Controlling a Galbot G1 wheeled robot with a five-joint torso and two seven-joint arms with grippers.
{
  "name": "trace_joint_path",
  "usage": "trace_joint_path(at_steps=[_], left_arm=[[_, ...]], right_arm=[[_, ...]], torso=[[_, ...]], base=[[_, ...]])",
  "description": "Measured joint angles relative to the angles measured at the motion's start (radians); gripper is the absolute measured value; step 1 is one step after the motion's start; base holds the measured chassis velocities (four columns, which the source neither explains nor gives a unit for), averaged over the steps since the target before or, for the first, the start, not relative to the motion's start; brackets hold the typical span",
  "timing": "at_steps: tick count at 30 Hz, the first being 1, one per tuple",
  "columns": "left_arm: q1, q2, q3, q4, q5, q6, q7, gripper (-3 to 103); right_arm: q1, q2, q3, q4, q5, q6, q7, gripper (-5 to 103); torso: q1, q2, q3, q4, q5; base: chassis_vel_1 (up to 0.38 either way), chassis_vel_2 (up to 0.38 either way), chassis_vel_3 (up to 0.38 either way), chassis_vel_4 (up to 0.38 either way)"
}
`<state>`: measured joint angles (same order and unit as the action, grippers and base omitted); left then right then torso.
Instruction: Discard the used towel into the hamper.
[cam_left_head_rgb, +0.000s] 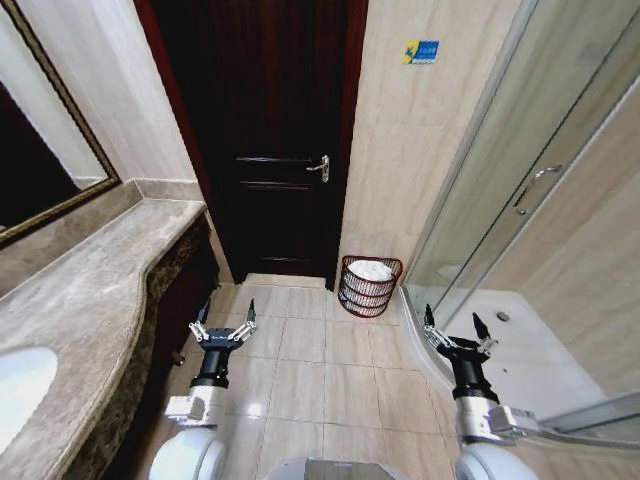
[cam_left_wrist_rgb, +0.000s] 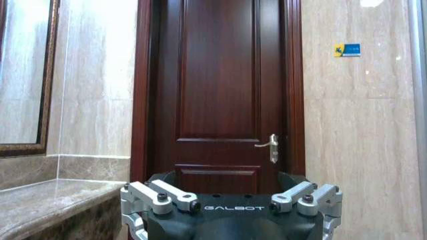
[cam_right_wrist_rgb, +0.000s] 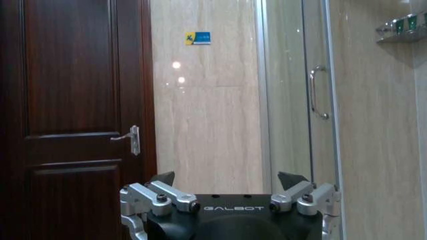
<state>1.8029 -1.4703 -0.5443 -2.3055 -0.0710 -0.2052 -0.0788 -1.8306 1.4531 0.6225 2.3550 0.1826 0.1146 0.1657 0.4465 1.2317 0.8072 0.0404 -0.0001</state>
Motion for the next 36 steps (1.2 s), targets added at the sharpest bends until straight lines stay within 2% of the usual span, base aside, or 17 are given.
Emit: trace_joint_path(at_steps=[26,36], left_arm=[[-0.010,-0.004,0.004,0.013,0.032,0.014,0.002,100],[-0.015,-0.006,0.007,0.003,0.024,0.001,0.002,100]], right_arm=[[0.004,-0.006,0.022,-0.016,0.018,0.005,-0.001,100],[0.003,-0.011,0.027,-0.021,0.026,0.011,-0.002,100]], torso=[[0.000,0.000,0.000,0.0000,0.0000],[0.000,0.000,0.000,0.0000,0.0001]], base=[[0.082,-0.079,-0.079,0.081],[0.073,-0.081,-0.079,0.073]])
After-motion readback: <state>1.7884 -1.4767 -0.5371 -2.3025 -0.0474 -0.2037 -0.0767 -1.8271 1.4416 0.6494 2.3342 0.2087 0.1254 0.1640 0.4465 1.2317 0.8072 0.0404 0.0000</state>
